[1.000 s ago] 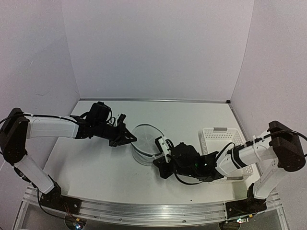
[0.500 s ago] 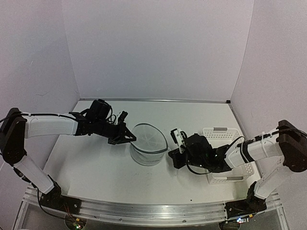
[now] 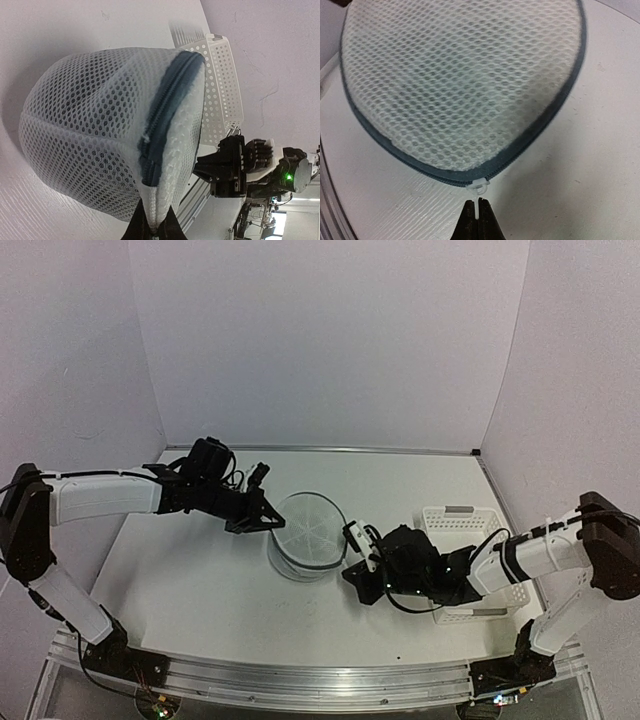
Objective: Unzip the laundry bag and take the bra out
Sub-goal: Adjust the laundry bag at the center of the board.
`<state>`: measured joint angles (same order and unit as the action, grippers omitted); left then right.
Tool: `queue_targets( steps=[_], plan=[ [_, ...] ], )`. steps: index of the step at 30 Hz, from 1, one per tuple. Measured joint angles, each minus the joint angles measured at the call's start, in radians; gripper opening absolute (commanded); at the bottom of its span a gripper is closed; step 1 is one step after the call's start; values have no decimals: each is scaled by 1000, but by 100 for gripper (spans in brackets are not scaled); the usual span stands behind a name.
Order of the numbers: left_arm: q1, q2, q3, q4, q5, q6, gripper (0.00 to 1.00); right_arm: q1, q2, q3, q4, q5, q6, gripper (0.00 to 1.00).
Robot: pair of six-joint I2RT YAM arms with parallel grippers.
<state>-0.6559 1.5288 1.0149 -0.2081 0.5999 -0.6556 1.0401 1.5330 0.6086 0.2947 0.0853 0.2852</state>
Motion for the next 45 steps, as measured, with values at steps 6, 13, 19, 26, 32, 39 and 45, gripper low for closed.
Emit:
queue_targets(
  steps=[6, 13, 19, 26, 32, 39, 45],
  plan=[
    [23, 50, 53, -46, 0, 29, 4, 72, 6, 21, 2, 8, 23, 0],
    [92, 108, 125, -84, -25, 66, 33, 96, 100, 125, 29, 3, 92, 0],
    [133, 98, 154, -98, -87, 92, 59, 105, 192, 220, 32, -6, 163, 0],
    [150, -32, 121, -143, -132, 80, 66, 106, 248, 309, 32, -22, 219, 0],
    [144, -172, -24, -122, -101, 10, 69, 106, 282, 362, 33, -36, 246, 0],
    [100, -204, -206, -2, -22, -132, 71, 112, 302, 373, 32, -49, 263, 0],
    [59, -161, -238, 134, 17, -224, 71, 129, 302, 376, 37, -51, 269, 0]
  ],
)
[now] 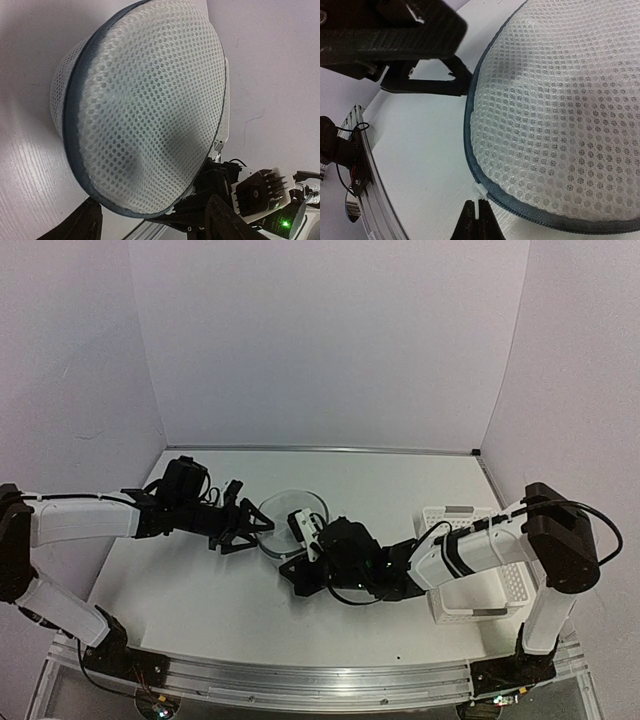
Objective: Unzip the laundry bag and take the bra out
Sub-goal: Adjust the laundry bag at the center of the board.
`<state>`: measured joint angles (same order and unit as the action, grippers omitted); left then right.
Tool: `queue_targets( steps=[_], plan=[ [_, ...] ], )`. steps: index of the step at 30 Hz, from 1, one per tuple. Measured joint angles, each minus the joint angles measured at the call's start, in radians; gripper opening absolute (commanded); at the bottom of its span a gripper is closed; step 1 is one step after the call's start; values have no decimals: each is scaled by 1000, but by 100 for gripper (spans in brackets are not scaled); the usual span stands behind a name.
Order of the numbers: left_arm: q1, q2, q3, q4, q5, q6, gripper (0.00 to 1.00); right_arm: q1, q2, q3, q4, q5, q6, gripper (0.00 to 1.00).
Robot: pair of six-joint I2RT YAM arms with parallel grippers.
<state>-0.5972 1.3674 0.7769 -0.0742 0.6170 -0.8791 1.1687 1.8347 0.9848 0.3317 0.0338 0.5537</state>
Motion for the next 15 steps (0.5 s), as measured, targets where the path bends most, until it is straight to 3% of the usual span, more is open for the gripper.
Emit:
queue_targets(
  steps=[15],
  plan=[
    [-19, 81, -14, 129, 19, -73, 70, 12, 0, 0, 11, 22, 9, 0]
  ],
)
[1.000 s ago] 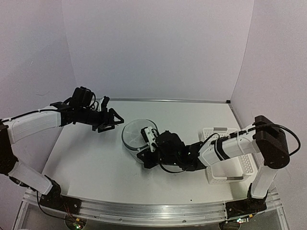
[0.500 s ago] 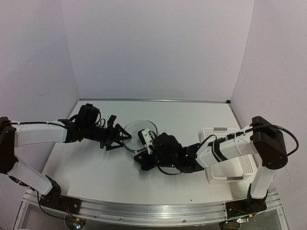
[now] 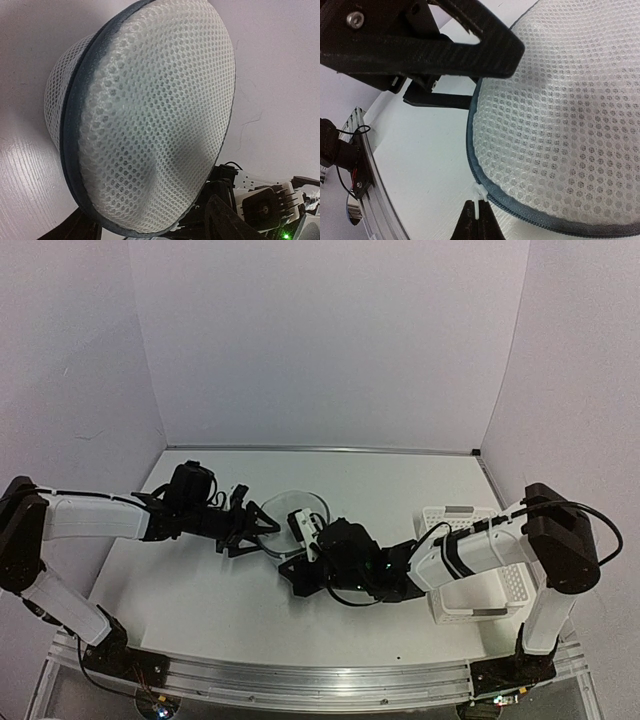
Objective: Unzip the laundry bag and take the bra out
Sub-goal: Adjust the laundry bag at the center of the board, then hold the laundry bag at the center of the board.
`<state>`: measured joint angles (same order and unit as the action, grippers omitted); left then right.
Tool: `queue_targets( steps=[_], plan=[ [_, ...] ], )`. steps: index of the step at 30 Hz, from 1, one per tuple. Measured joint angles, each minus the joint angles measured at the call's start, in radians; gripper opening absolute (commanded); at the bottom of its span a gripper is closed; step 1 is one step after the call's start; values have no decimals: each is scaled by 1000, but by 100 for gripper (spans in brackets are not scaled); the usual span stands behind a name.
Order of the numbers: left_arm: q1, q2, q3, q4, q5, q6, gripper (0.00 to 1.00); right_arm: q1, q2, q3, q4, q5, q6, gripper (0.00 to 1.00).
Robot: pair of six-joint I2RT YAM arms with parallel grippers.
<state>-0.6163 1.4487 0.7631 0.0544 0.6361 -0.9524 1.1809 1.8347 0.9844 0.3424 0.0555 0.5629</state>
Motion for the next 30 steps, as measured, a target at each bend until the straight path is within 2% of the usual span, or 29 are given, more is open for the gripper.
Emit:
queue_targets(
  steps=[12, 22, 27, 30],
  plan=[
    [0, -42, 23, -155, -90, 66, 72, 1, 0, -6, 6, 34, 2, 0],
    [-2, -15, 33, -185, -89, 69, 72, 1, 0, -8, 8, 39, 3, 0],
    [-7, 42, 36, -148, -66, 61, 65, 1, 0, -8, 10, 38, 3, 0],
    [-11, 73, 39, -129, -52, 55, 57, 1, 0, -10, 13, 38, 3, 0]
  ],
)
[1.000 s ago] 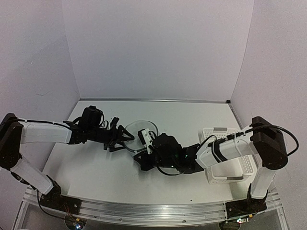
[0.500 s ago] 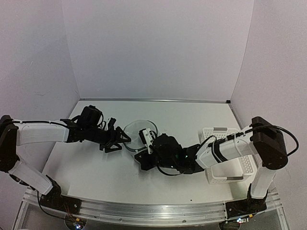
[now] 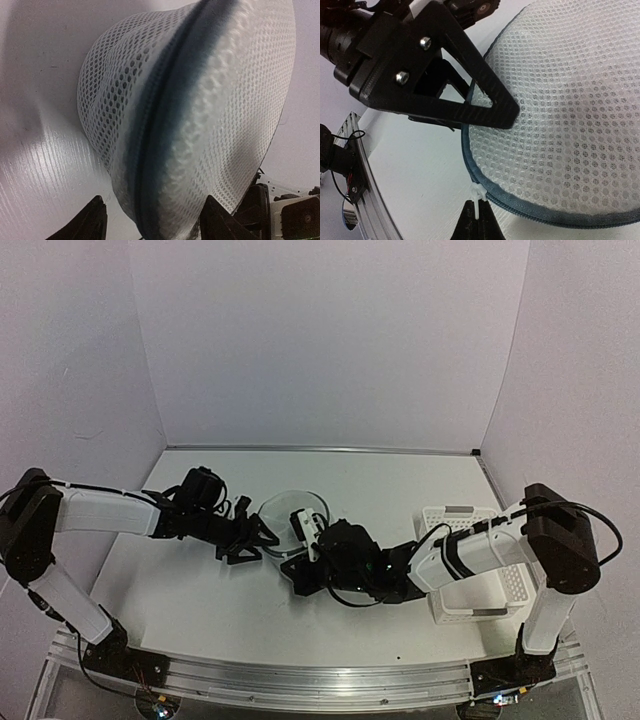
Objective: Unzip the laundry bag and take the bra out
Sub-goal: Hold the laundry bag at the center of the board, then unzip the zipper of the laundry bag.
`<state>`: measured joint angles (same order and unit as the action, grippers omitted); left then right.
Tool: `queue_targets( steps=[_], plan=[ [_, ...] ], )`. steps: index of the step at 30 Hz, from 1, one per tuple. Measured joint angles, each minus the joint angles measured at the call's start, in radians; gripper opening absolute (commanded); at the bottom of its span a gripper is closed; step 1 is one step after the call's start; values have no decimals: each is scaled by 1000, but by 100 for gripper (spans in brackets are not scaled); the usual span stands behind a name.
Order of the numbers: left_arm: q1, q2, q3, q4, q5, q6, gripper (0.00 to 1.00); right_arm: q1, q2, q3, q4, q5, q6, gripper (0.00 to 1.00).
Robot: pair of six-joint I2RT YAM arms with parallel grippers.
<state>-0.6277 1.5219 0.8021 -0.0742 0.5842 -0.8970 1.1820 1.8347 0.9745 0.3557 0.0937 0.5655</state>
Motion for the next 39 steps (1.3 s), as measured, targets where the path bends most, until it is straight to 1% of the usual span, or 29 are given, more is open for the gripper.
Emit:
queue_targets(
  steps=[4, 10, 11, 12, 22, 30, 34, 39],
  plan=[
    [0, 13, 11, 14, 14, -7, 42, 0, 0, -5, 1, 0, 0, 0],
    [-2, 17, 37, 31, 23, -15, 12, 2, -4, -28, 4, 1, 0, 0],
    [-2, 17, 40, 30, 25, -16, 4, 2, -6, -34, 6, 1, 0, 0],
    [-2, 17, 42, 32, 27, -16, 0, 2, -10, -41, 7, 2, 0, 0],
    [-11, 17, 43, 34, 50, -15, 0, 2, -76, -139, 22, 51, 3, 0],
    [-16, 10, 49, 30, 77, 45, 0, -8, -158, -235, 15, 118, -19, 0],
    [-16, -11, 50, 19, 97, 99, 0, -45, -201, -279, 4, 127, -33, 0],
    [-16, -34, 84, -15, 116, 180, 0, -129, -254, -315, -28, 127, -79, 0]
  ],
)
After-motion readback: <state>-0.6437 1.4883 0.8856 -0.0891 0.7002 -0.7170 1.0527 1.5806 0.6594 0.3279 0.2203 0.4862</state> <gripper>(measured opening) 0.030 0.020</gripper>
